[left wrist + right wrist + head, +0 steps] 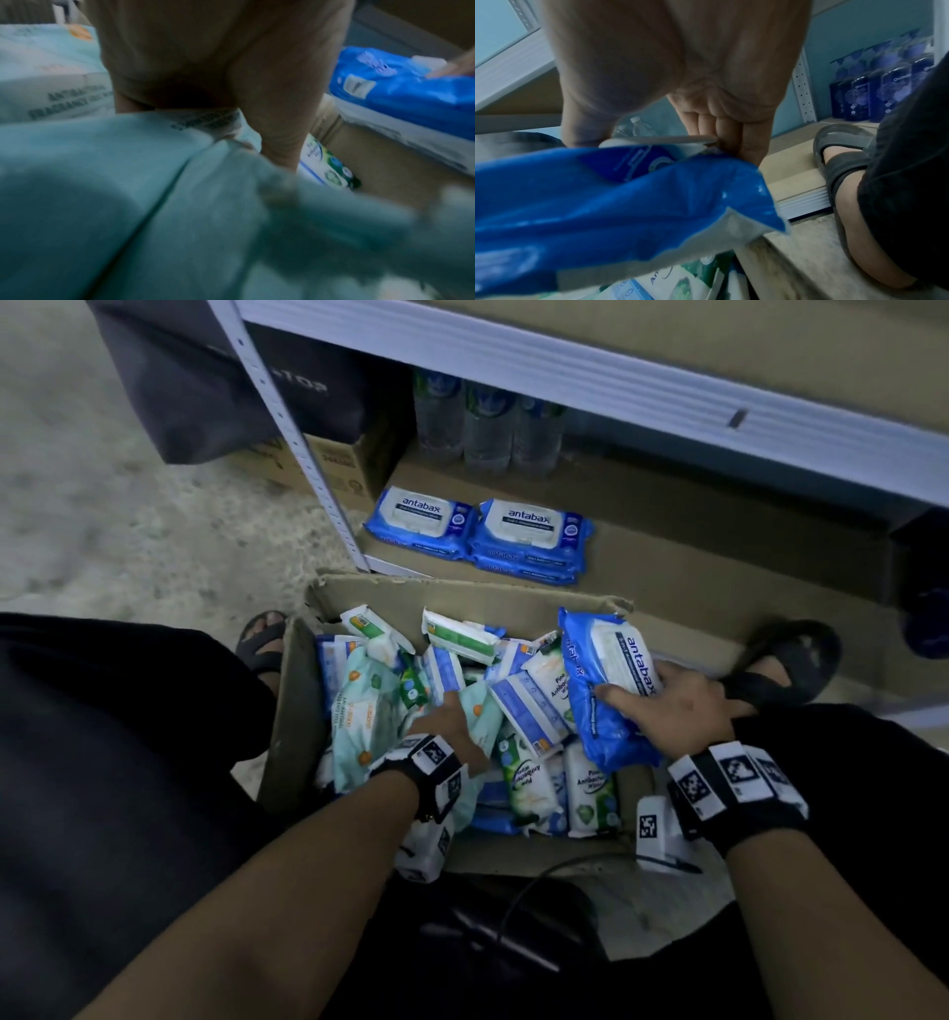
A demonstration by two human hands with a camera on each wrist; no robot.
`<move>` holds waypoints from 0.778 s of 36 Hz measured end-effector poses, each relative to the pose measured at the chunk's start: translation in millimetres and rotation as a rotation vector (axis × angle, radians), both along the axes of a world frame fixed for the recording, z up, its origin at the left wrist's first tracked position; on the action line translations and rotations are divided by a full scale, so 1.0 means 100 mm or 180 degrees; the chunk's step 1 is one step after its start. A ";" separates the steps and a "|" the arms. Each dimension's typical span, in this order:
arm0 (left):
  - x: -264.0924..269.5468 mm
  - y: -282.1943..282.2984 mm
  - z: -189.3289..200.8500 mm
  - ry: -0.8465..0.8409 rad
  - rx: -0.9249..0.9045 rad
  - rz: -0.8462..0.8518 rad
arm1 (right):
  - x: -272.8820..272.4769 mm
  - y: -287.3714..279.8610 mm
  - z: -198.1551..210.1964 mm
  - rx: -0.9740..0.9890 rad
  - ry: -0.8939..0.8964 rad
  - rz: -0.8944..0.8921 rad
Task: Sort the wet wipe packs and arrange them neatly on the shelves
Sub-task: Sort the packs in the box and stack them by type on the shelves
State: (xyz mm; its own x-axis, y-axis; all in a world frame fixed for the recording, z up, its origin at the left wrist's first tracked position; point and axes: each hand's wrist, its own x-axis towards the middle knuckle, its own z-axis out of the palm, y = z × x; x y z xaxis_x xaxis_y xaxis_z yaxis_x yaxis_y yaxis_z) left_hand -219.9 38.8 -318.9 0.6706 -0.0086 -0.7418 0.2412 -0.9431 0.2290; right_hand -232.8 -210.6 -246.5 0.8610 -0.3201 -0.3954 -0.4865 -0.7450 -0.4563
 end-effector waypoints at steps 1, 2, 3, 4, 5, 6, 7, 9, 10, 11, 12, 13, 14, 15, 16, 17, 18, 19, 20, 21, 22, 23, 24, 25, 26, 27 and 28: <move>0.03 0.04 0.03 0.0055 0.0018 -0.0019 | 0.01 -0.01 -0.03 -0.0016 0.0004 -0.0015; 0.06 0.08 0.07 0.0103 0.0009 0.0000 | 0.01 -0.02 -0.05 -0.0002 -0.0003 -0.0021; 0.09 0.13 0.10 0.0132 -0.0006 0.0043 | 0.01 -0.03 -0.06 0.0030 -0.0014 -0.0028; 0.11 0.18 0.11 0.0132 -0.0042 0.0116 | 0.01 -0.04 -0.05 0.0077 -0.0025 -0.0043; 0.14 0.23 0.14 0.0125 -0.0059 0.0195 | 0.00 -0.06 -0.04 0.0144 -0.0035 -0.0072; 0.16 0.29 0.17 0.0107 -0.0061 0.0255 | -0.01 -0.07 -0.04 0.0217 -0.0039 -0.0106; 0.19 0.35 0.19 0.0073 -0.0059 0.0331 | -0.01 -0.09 -0.03 0.0282 -0.0050 -0.0136; 0.24 0.48 0.20 0.0047 -0.0084 0.0519 | -0.03 -0.11 0.00 0.0366 -0.0056 -0.0176; 0.27 0.55 0.22 0.0032 -0.0074 0.0596 | -0.04 -0.12 0.02 0.0412 -0.0044 -0.0181; 0.29 0.60 0.26 -0.0004 -0.0051 0.0658 | -0.04 -0.13 0.03 0.0465 -0.0023 -0.0175; 0.32 0.66 0.29 -0.0031 -0.0034 0.0731 | -0.05 -0.13 0.05 0.0519 -0.0001 -0.0161; 0.35 0.71 0.33 -0.0050 -0.0035 0.0801 | -0.06 -0.14 0.07 0.0573 0.0019 -0.0166; 0.37 0.75 0.37 -0.0098 -0.0074 0.0927 | -0.06 -0.16 0.07 0.0636 0.0025 -0.0187; 0.39 0.79 0.42 -0.0164 -0.0035 0.0985 | -0.07 -0.17 0.08 0.0700 0.0018 -0.0222; 0.42 0.82 0.47 -0.0225 0.0035 0.1027 | -0.08 -0.18 0.10 0.0740 0.0019 -0.0252; 0.44 0.86 0.48 -0.0319 0.0067 0.1064 | -0.09 -0.19 0.12 0.0752 0.0025 -0.0258; 0.47 0.90 0.50 -0.0373 0.0083 0.1111 | -0.09 -0.21 0.13 0.0740 0.0041 -0.0253; 0.49 0.92 0.53 -0.0427 0.0060 0.1180 | -0.09 -0.24 0.14 0.0724 0.0044 -0.0273; 0.51 0.94 0.54 -0.0509 0.0068 0.1284 | -0.09 -0.27 0.14 0.0714 0.0033 -0.0308; 0.52 0.95 0.56 -0.0583 0.0100 0.1356 | -0.09 -0.30 0.14 0.0701 0.0008 -0.0365; 0.53 0.95 0.56 -0.0642 0.0141 0.1419 | -0.08 -0.33 0.13 0.0657 -0.0023 -0.0419; 0.52 0.96 0.54 -0.0687 0.0197 0.1414 | -0.08 -0.37 0.12 0.0615 -0.0066 -0.0477; 0.52 0.94 0.51 -0.0724 0.0273 0.1365 | -0.08 -0.41 0.10 0.0566 -0.0104 -0.0525; 0.50 0.92 0.48 -0.0782 0.0339 0.1299 | -0.08 -0.44 0.10 0.0520 -0.0144 -0.0532; 0.48 0.90 0.43 -0.0821 0.0403 0.1192 | -0.08 -0.46 0.11 0.0458 -0.0157 -0.0497; 0.44 0.87 0.40 -0.0811 0.0449 0.1039 | -0.08 -0.47 0.12 0.0392 -0.0157 -0.0448; 0.41 0.83 0.36 -0.0751 0.0555 0.0896 | -0.08 -0.48 0.13 0.0325 -0.0134 -0.0396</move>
